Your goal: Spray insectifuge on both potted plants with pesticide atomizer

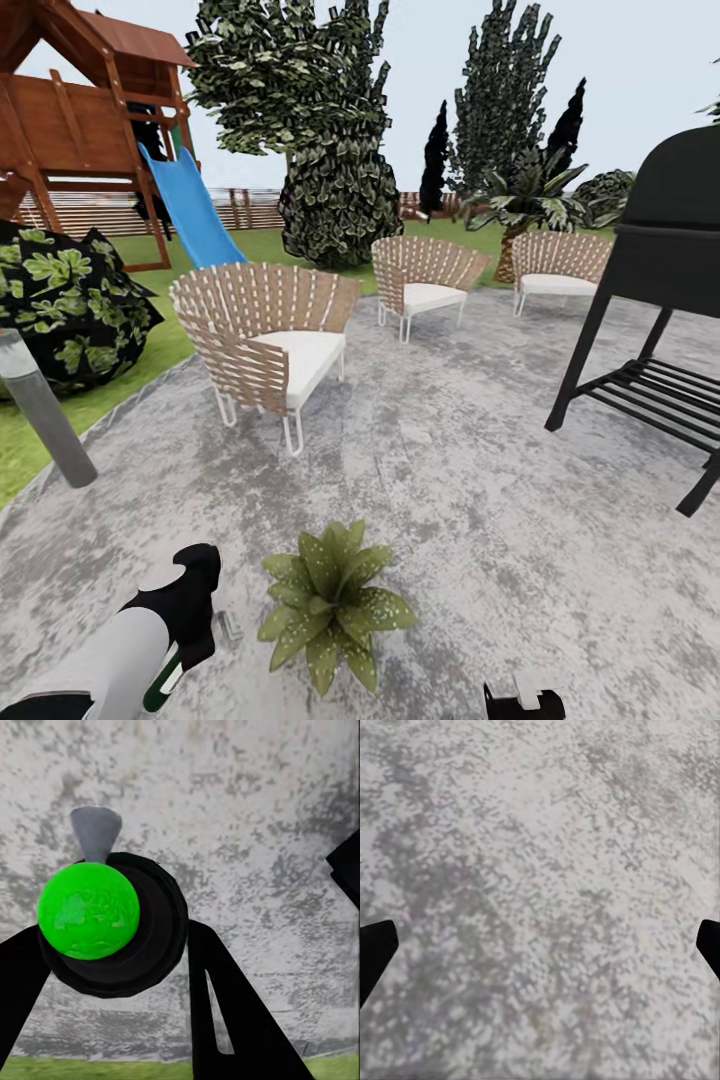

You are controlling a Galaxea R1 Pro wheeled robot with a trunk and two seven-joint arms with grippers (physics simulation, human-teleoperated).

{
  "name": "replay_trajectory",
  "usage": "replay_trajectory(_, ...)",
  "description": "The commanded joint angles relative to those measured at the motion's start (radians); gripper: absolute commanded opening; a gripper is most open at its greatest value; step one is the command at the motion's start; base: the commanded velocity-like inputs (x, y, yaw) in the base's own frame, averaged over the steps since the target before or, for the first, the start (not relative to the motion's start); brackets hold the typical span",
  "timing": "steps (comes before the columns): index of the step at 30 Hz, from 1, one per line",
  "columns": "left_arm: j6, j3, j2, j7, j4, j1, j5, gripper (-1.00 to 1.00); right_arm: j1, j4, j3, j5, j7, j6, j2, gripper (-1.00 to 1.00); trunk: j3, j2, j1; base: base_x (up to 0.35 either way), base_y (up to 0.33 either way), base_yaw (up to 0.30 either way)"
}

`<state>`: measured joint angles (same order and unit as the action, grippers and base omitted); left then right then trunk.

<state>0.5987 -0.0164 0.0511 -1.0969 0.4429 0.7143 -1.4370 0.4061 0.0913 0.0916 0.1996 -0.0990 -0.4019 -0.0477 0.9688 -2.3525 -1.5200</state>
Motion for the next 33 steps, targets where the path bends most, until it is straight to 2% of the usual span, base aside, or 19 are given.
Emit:
replay_trajectory(1, 0.009, -0.002, 0.0, -0.006, 0.002, 0.001, -0.003, -1.0, 0.0, -0.001, 0.008, 0.011, -0.002, -0.003, 0.0, 1.0, 0.001, 0.0, 0.001, -0.218, -0.213, 0.278)
replay_trajectory(11, 0.009, -0.005, -0.002, -0.006, 0.008, 0.001, -0.002, -1.0, 0.0, -0.001, 0.008, 0.011, -0.002, -0.003, 0.0, 1.0, 0.001, 0.0, 0.001, -0.234, -0.198, 0.278)
replay_trajectory(18, 0.009, -0.005, -0.017, -0.006, 0.008, 0.001, 0.0, -1.0, 0.0, -0.001, 0.008, 0.011, -0.002, -0.003, 0.0, 1.0, 0.001, 0.0, 0.001, -0.188, -0.226, 0.269)
replay_trajectory(24, 0.009, -0.008, -0.019, -0.006, 0.01, 0.001, 0.008, -1.0, 0.0, -0.001, 0.008, 0.011, -0.002, -0.003, 0.002, 1.0, 0.001, 0.0, 0.001, -0.198, -0.231, 0.248)
replay_trajectory(33, 0.009, -0.008, -0.06, -0.006, 0.011, 0.001, 0.01, -1.0, 0.0, -0.001, 0.006, 0.011, -0.001, -0.003, 0.008, 1.0, 0.001, 0.0, 0.001, -0.21, -0.227, 0.096)
